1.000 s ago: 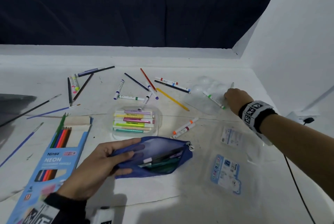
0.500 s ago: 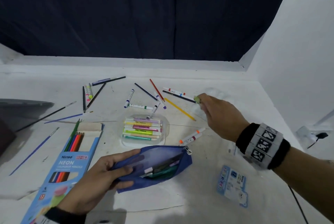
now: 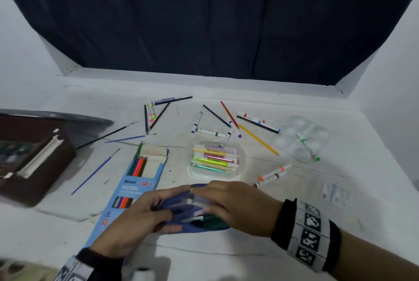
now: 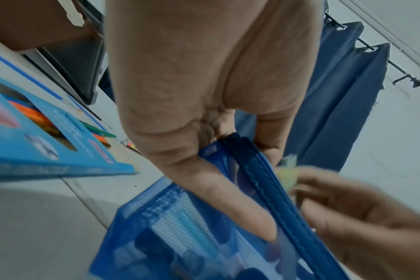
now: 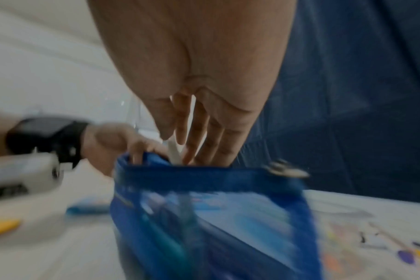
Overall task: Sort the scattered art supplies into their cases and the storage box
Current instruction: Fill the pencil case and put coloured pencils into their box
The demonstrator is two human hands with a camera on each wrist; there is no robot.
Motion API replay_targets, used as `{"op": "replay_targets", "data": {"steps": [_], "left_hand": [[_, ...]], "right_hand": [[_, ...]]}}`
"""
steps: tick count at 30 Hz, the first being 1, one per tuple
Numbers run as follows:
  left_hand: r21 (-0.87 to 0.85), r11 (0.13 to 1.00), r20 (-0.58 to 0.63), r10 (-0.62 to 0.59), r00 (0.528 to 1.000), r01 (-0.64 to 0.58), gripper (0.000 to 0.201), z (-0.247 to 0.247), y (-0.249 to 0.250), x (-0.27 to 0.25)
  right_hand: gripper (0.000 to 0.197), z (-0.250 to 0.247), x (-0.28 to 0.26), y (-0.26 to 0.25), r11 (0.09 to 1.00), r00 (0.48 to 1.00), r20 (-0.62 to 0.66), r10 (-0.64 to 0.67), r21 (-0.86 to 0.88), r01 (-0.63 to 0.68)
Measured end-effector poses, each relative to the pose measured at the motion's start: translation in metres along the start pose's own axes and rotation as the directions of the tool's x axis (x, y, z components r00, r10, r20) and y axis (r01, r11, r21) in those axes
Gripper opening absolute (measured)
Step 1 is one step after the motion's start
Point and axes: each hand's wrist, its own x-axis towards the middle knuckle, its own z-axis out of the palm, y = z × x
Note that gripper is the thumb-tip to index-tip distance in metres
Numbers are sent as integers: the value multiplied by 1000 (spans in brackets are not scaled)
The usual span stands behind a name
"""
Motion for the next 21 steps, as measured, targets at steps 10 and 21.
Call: {"op": "replay_targets", "data": {"steps": [10,21], "left_hand": [[105,991,-184,100,978,-81,46,-32,-5,-7],[700,682,-56,350,935,-213,35,-24,4,-1]], "right_hand": [[56,7,-31,30,988,951,-272,146,90,-126],[22,14,-25,43,940,883,-323,340,151,-306]]}}
